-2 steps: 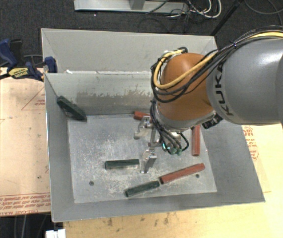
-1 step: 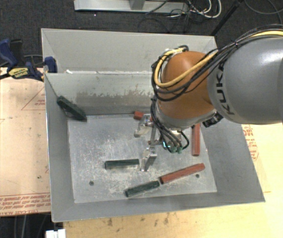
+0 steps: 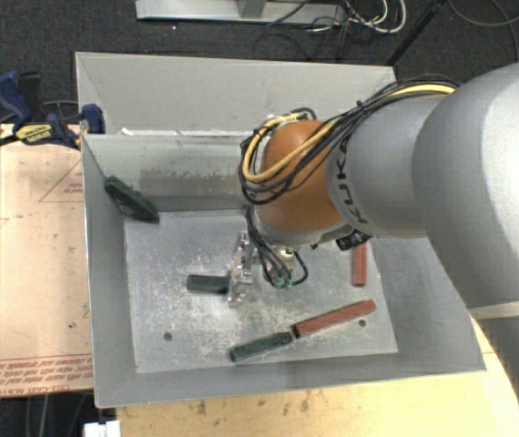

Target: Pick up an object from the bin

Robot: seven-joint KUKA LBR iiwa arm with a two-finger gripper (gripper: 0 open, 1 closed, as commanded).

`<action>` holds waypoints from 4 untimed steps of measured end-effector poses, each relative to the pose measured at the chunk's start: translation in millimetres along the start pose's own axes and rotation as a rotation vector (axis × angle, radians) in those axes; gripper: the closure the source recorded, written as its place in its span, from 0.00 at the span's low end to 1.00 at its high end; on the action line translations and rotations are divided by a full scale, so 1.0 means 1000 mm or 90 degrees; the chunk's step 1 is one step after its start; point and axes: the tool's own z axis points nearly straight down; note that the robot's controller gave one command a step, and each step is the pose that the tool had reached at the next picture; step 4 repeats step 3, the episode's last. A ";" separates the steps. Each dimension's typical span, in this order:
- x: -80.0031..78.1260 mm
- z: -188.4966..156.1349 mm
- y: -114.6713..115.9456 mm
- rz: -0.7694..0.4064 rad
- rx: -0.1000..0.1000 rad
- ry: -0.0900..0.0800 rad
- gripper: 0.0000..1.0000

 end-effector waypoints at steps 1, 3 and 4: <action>0.000 0.000 0.000 0.000 0.000 0.000 1.00; 0.004 -0.145 0.004 -0.037 0.002 0.003 1.00; 0.004 -0.145 0.004 -0.037 0.002 0.003 1.00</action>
Offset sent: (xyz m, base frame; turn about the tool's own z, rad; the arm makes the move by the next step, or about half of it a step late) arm -0.0059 0.0041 0.1452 -0.0599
